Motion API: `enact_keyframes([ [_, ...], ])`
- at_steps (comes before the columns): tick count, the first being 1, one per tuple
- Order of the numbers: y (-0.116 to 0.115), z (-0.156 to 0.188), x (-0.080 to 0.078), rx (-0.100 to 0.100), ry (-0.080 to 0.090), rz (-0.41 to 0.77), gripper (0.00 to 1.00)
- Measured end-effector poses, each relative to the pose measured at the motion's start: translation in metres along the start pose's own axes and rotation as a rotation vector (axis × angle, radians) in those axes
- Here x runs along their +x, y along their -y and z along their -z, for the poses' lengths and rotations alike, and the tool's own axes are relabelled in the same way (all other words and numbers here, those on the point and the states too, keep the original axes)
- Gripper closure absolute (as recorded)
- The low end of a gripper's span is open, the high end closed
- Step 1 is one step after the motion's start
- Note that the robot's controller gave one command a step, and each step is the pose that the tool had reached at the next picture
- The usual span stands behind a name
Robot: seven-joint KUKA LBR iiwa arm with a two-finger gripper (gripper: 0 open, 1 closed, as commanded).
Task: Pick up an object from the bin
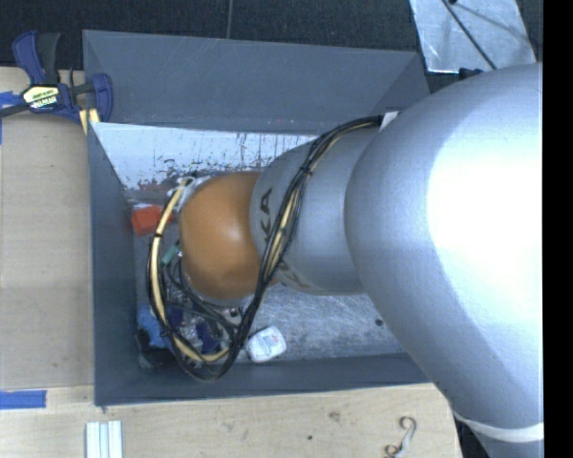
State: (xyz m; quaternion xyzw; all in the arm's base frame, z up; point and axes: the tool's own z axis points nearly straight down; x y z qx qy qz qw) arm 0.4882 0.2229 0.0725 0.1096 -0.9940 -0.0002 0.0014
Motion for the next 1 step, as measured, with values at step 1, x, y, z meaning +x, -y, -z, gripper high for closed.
enact_keyframes([
  [1, 0.0029, 0.1527, -0.0216, -0.001, 0.014, 0.031, 1.00],
])
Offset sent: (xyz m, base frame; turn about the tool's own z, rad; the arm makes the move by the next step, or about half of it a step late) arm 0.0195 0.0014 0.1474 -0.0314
